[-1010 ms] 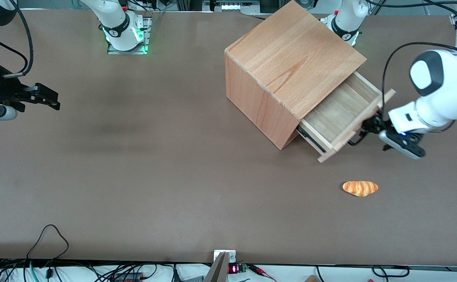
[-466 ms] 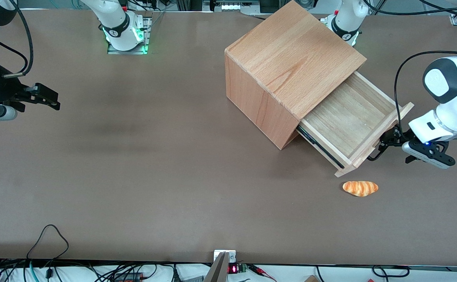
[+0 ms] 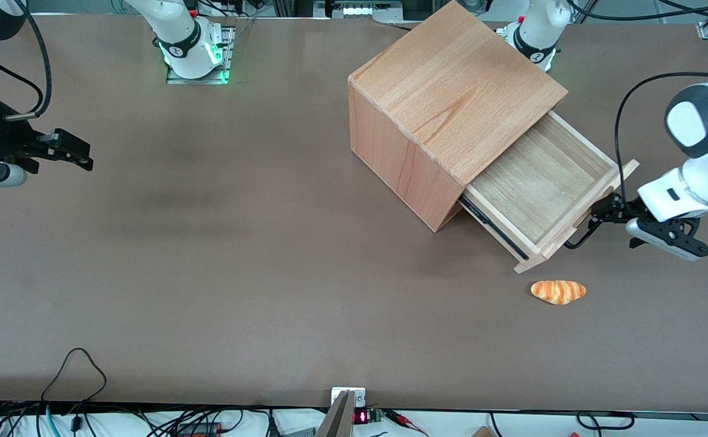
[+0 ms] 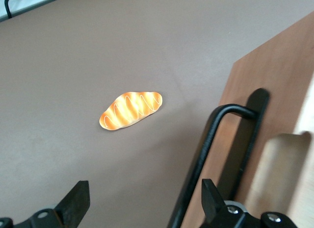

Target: Open top drawer with left arm

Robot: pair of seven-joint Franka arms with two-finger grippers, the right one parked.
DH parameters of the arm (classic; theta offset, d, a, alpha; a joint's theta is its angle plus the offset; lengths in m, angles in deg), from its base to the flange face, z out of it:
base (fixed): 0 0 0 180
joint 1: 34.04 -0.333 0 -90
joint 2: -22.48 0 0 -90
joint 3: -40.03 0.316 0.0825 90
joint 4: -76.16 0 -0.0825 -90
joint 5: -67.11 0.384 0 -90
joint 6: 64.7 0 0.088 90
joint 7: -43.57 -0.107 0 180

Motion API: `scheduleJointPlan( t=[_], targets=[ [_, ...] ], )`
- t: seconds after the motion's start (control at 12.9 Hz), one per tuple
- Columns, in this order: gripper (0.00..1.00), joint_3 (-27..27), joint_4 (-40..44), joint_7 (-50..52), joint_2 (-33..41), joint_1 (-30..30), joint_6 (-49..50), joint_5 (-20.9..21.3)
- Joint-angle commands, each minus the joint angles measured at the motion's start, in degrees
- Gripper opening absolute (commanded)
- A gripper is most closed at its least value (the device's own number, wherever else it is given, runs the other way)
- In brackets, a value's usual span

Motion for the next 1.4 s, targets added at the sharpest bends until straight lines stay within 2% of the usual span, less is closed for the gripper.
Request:
scheduleJointPlan(
  t=[0.0, 0.23, 0.62, 0.78, 0.93, 1.32],
  targets=[
    [1.00, 0.4, 4.3, 1.9, 1.3, 0.1, 5.7, 3.6],
    [1.00, 0.4, 6.5, 4.4, 3.6, 0.1, 12.1, 4.5],
    [1.00, 0.4, 6.8, 17.3, 12.9, 0.1, 23.3, 8.8],
    [1.00, 0.6, 6.9, 20.0, 15.1, 0.0, 26.7, 9.0],
    [1.00, 0.4, 8.0, 23.0, 15.8, 0.1, 29.1, 10.9],
    [1.00, 0.4, 9.4, 23.6, 15.7, 0.2, 30.4, 12.5]
  ],
)
